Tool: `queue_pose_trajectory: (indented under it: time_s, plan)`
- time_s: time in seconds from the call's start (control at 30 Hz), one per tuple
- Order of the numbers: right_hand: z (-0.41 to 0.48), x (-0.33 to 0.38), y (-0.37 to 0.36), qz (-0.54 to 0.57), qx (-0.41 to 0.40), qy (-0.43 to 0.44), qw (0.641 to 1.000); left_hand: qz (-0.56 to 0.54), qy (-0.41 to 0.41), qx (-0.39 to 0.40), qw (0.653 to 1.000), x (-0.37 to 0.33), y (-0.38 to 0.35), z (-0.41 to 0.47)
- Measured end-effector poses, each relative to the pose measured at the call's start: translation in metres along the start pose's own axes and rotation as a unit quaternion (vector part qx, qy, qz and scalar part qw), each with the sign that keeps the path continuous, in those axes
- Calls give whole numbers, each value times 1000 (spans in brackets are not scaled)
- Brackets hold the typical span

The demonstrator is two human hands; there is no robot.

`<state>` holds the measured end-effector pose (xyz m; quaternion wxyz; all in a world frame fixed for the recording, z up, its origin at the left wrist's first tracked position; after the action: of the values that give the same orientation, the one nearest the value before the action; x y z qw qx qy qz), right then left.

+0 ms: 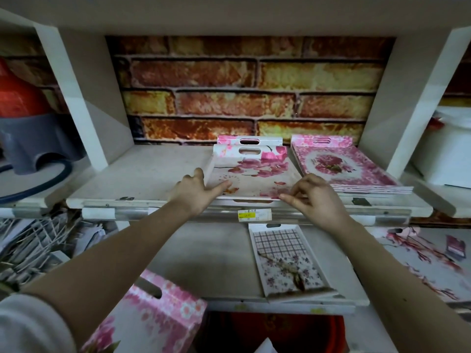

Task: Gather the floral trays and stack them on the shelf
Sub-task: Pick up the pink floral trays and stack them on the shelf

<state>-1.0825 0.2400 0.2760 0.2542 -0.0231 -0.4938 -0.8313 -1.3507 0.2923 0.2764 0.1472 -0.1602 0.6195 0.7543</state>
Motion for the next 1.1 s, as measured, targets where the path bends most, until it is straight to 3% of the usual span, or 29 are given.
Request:
queue_pose_trajectory:
  time_s: [0.1,0.2,0.37,0.53,1.1]
  plan:
    - [1,-2,-1,-2,35,18,999,-12,-27,33,999,-1,3,0]
    - [5,-3,-2,-39,18,23,999,-5,-49,54,997,3,3,6]
    - [18,-1,-12,-92,1,9,996,-38,-24,44,998,6,-5,22]
    - [33,-5,-21,-74,-11,-24,997,-39,-22,25,999,6,-15,41]
    - [49,-34,-61,-30,28,-147,988,-76,13,65,995,11,-64,70]
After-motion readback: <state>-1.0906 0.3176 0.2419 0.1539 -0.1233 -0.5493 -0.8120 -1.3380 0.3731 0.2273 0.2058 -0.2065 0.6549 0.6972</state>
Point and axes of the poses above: each hand's wrist, its own z-axis towards the middle knuckle, its own y-axis out of the back of the hand, x = y × z, the point moved 3 cm from there along z, towards the middle knuckle, and after that the axes turned 5 degrees about y, right-handed, at the moved point
